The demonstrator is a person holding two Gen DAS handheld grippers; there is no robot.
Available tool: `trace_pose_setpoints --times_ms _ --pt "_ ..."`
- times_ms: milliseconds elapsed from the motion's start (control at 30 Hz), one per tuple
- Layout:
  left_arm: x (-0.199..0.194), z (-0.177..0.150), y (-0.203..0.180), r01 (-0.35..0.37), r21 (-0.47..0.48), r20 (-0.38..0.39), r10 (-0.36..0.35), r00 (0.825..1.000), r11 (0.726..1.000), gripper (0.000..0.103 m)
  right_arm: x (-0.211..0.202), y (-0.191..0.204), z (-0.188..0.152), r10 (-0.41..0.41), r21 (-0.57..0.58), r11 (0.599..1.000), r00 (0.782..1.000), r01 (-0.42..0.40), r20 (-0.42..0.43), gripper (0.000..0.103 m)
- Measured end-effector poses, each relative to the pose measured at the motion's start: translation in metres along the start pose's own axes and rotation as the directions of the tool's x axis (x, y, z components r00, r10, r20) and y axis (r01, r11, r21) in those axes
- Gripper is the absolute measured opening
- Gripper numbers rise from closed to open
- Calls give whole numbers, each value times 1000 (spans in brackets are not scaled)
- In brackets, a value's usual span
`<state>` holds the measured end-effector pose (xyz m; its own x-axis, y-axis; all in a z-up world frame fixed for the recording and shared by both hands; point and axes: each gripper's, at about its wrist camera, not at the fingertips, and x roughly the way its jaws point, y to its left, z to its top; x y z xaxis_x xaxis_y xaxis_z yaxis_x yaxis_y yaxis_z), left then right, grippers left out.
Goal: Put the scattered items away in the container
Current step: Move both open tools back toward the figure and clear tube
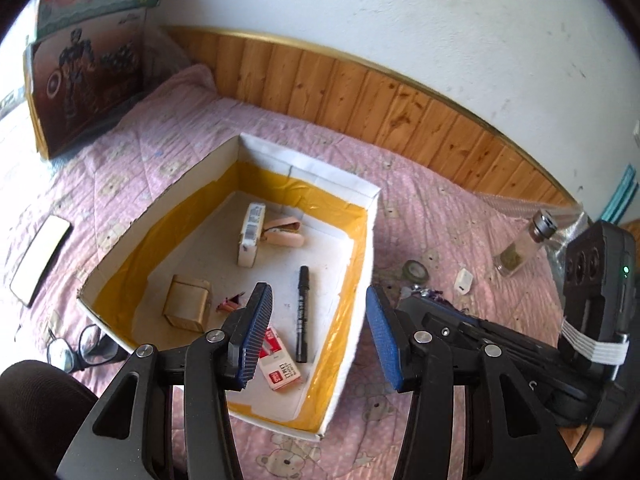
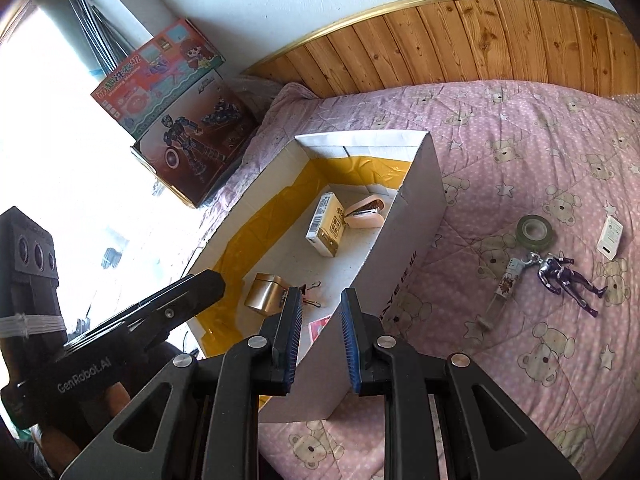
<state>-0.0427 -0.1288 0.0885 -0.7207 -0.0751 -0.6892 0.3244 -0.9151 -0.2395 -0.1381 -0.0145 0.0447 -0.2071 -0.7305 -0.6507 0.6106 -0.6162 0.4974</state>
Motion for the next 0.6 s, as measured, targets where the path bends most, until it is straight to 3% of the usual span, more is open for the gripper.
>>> trace_pose_setpoints --times_ms 133,267,500,600 --pt "-11 -6 -32 54 88 22 -56 998 995 51 -25 -17 -12 17 16 1000 998 -17 53 22" --pt "-2 -15 -61 116 134 -16 -114 993 984 51 -49 -47 -27 -23 48 999 995 18 96 22" --pt "51 -28 -106 187 157 -157 -162 974 970 52 -65 -129 -38 -182 214 964 980 161 82 22" --pt "77 -30 -127 173 205 -180 -137 974 963 52 -62 -156 -37 -234 253 944 971 214 55 24"
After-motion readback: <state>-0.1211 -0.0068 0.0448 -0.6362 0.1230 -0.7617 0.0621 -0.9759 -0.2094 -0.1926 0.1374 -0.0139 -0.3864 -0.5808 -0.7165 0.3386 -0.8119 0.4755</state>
